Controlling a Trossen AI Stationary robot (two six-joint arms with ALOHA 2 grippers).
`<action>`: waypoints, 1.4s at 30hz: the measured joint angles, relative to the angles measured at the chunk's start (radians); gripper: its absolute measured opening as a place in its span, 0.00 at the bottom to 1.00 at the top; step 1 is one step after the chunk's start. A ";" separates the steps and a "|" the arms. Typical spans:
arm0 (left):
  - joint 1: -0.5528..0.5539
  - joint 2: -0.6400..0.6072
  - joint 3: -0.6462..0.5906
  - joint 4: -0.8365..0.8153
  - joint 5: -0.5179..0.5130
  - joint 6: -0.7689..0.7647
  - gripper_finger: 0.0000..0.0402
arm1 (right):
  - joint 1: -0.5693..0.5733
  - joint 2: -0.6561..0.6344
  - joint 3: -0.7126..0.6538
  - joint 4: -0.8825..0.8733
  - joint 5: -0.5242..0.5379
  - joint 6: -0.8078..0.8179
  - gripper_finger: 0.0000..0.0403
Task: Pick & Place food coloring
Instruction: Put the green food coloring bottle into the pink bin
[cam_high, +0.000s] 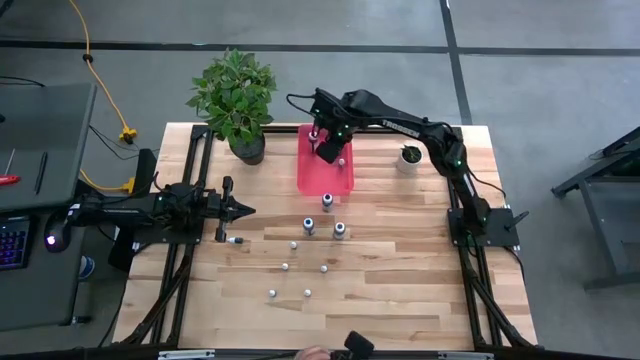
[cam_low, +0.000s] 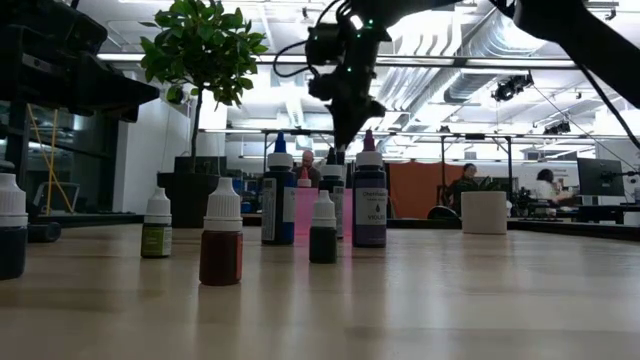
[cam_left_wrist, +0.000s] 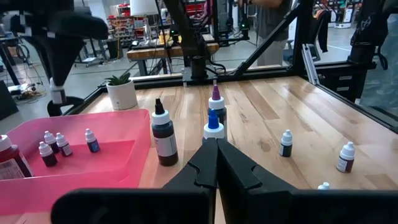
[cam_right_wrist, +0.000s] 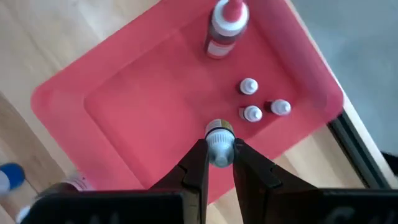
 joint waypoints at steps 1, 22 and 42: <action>0.000 0.000 0.000 0.000 0.000 0.000 0.00 | -0.003 0.006 0.000 -0.001 -0.006 -0.024 0.12; 0.000 0.000 0.000 0.000 0.000 0.000 0.00 | -0.045 0.061 -0.173 0.149 -0.060 -0.341 0.12; 0.000 0.000 0.000 0.000 0.000 0.000 0.00 | -0.081 0.061 -0.237 0.268 -0.095 -0.256 0.12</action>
